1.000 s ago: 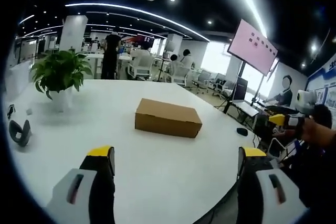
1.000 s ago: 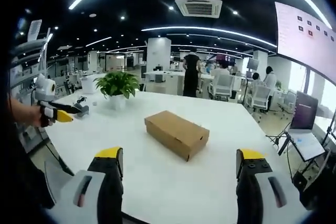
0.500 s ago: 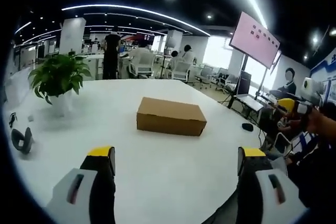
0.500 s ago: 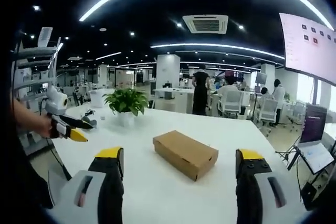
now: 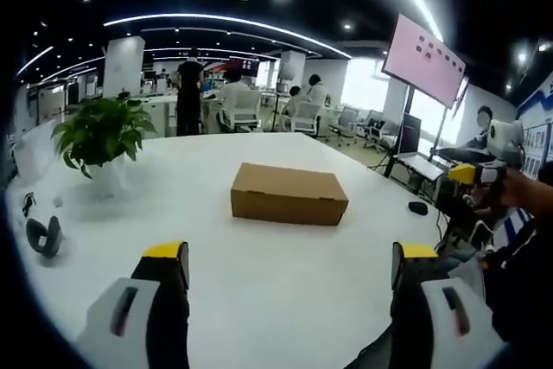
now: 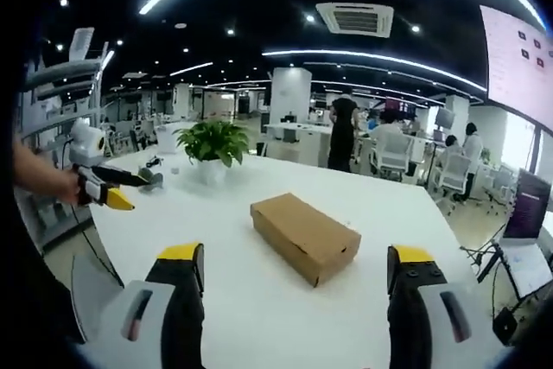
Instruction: Operate the shoe box by opening the lid, removing the specified soft item, and placing it in the target area until the item is outside and the box remains undamaged.
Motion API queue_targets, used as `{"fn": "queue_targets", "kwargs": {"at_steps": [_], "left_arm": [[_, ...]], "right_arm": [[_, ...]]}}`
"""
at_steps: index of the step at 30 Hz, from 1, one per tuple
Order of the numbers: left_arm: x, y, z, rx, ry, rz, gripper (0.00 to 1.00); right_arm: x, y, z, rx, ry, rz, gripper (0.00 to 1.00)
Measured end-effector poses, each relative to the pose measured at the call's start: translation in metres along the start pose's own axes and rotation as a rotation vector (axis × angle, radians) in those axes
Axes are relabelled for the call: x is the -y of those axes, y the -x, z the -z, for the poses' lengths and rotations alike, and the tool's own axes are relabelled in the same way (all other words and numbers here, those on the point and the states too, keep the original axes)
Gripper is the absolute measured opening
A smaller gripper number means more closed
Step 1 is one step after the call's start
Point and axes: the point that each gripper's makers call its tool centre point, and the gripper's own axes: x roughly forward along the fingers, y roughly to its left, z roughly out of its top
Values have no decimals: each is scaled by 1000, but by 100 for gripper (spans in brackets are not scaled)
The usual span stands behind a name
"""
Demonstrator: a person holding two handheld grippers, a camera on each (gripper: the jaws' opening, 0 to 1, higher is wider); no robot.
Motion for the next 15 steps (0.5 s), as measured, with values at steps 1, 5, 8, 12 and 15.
{"fn": "queue_targets", "kwargs": {"at_steps": [1,5,8,12,15], "left_arm": [[0,0,0,-3,-5,-9,98],[0,-1,0,-11,-28,-52,92],[-6,-5,4,-36,1,-99,96],[-6,-16,6,-81,16,-73,98],[-6,-27,-4,-63,-57,-40,99]], "right_arm": [[4,-3,3,-19,10,-9,89],[10,-12,11,-43,69,-54,88],[14,-17,8,-27,80,-69,87],[18,-23,-1,-36,144,-29,84],[14,-26,-12,14,83,-32,82]]}}
